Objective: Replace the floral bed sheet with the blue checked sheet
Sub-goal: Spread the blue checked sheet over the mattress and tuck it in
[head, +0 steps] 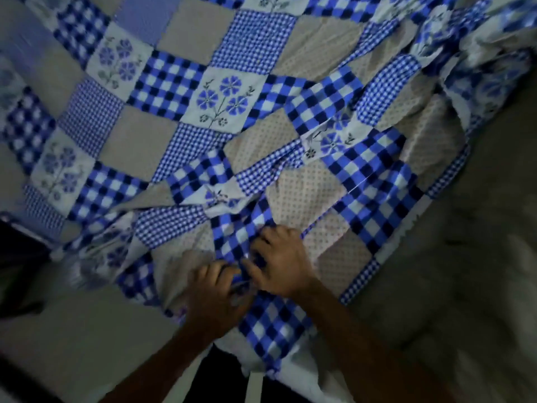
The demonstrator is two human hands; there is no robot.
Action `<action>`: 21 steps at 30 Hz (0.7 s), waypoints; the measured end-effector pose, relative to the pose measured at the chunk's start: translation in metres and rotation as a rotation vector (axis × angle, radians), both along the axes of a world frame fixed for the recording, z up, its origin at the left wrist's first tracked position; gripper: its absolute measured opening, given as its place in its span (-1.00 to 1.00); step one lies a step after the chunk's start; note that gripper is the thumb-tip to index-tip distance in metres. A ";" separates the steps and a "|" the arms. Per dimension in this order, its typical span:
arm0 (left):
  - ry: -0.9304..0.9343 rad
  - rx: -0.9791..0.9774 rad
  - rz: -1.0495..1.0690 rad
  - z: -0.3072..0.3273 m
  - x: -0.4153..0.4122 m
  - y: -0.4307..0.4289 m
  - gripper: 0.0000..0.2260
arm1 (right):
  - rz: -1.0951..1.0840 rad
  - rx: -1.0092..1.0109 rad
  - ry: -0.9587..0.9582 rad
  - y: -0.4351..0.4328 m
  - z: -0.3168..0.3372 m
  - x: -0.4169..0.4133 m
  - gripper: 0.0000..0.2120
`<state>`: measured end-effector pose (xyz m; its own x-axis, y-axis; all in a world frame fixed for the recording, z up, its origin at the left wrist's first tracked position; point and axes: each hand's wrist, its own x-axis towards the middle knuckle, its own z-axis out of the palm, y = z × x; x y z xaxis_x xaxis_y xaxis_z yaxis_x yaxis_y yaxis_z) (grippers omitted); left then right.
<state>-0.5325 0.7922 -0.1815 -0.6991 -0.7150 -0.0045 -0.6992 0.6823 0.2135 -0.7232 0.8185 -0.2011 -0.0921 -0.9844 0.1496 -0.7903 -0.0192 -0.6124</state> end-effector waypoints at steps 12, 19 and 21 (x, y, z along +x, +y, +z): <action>-0.004 0.086 0.199 0.003 0.010 0.060 -0.90 | 0.379 0.179 0.362 0.052 0.011 -0.007 -0.62; 0.245 0.379 0.313 0.019 0.019 0.072 -0.64 | 0.431 0.277 0.359 0.058 0.044 0.000 -0.71; 0.146 0.574 0.296 0.017 0.015 0.082 -0.66 | 0.437 0.499 0.379 0.066 0.055 -0.002 -0.69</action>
